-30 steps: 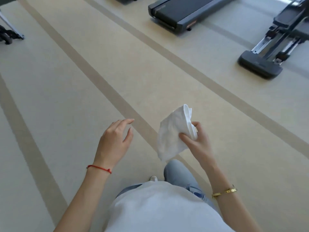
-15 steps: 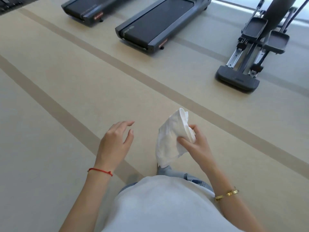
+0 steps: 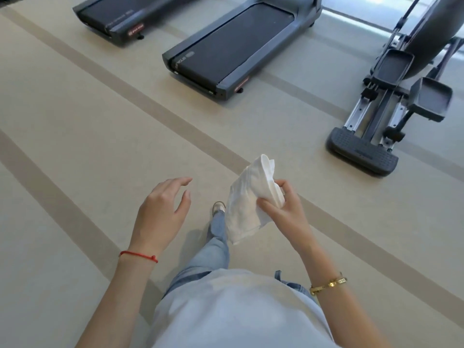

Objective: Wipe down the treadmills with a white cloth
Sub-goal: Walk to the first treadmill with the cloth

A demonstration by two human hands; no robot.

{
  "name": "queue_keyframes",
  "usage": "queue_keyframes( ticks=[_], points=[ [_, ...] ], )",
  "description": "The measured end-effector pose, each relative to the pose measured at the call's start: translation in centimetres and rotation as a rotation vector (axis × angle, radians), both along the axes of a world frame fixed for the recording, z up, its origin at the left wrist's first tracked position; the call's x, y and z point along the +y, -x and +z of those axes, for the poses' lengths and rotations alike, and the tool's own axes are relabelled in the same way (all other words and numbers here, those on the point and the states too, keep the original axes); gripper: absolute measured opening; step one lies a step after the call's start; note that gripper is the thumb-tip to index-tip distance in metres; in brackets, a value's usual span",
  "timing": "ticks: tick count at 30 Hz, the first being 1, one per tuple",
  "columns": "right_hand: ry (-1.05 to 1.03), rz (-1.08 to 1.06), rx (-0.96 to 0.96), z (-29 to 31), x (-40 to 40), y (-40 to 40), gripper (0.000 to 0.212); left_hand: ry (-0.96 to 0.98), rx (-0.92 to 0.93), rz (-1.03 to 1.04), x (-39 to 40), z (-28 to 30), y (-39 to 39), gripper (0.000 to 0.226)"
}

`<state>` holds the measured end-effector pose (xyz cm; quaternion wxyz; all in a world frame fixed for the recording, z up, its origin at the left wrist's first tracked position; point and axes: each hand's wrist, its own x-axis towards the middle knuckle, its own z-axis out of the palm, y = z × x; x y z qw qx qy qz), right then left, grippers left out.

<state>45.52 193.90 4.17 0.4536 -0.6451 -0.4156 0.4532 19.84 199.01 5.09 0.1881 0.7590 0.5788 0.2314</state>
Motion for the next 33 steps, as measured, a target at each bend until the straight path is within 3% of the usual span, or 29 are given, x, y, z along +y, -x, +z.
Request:
queue_keyframes(
  ticks=[10,18,24,33],
  points=[
    [-0.042,-0.106,-0.031,1.9,26.0,-7.1,0.029,-0.050,0.007,-0.083,27.4,2.6,-7.3,0.027],
    [-0.004,-0.250,-0.018,1.7,39.7,-14.8,0.030,-0.001,0.033,-0.227,44.9,3.1,-16.8,0.027],
    [0.011,-0.284,-0.010,0.3,51.0,-23.7,0.031,0.009,0.031,-0.287,57.0,2.1,-26.3,0.029],
    [-0.043,-0.192,-0.047,3.4,69.0,-38.5,0.031,-0.028,-0.061,-0.229,73.1,4.2,-40.6,0.029]
  ],
)
